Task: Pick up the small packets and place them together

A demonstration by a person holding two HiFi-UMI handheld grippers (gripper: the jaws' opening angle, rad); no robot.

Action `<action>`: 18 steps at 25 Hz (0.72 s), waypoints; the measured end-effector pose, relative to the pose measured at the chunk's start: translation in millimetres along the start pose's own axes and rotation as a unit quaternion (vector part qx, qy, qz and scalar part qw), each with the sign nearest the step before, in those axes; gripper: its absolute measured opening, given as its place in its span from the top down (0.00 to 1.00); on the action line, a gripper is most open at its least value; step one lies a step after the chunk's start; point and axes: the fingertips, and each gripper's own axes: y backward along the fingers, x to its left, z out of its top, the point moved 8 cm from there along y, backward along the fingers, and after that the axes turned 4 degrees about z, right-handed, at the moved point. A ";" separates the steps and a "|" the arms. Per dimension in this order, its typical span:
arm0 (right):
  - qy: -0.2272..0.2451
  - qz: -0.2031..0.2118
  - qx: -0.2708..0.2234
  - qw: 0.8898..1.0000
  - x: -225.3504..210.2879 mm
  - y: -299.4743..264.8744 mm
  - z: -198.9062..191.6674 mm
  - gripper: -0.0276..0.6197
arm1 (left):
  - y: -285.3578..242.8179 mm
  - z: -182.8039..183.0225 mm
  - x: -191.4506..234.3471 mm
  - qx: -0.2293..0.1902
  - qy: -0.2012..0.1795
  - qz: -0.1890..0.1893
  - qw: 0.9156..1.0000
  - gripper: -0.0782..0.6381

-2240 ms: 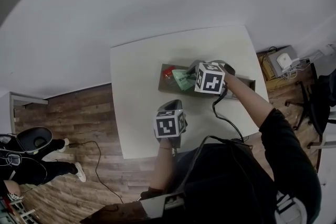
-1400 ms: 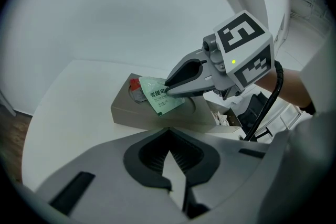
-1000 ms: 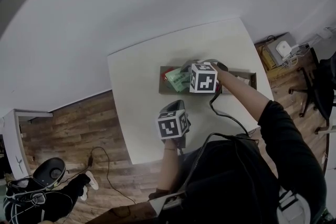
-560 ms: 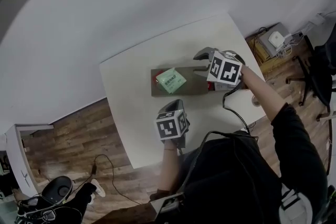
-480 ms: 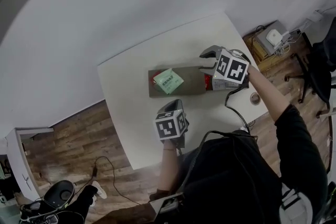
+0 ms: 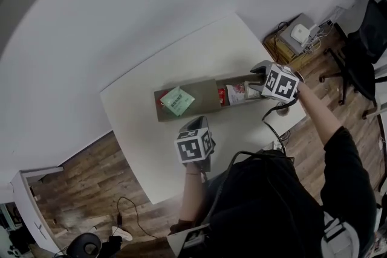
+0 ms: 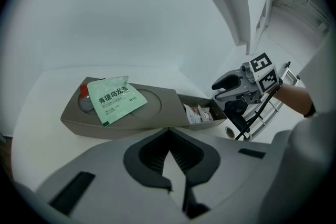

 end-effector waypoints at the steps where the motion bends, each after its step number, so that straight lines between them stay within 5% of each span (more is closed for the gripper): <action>1: -0.005 0.004 0.006 1.000 2.1 -0.8 -6.3 0.70 | -1.7 0.7 -3.4 0.002 -0.004 -0.003 1.000 0.90; 18: 0.017 0.079 0.118 0.990 16.7 -53.2 -37.5 0.68 | -17.5 3.7 -31.0 0.017 -0.019 -0.020 0.999 0.89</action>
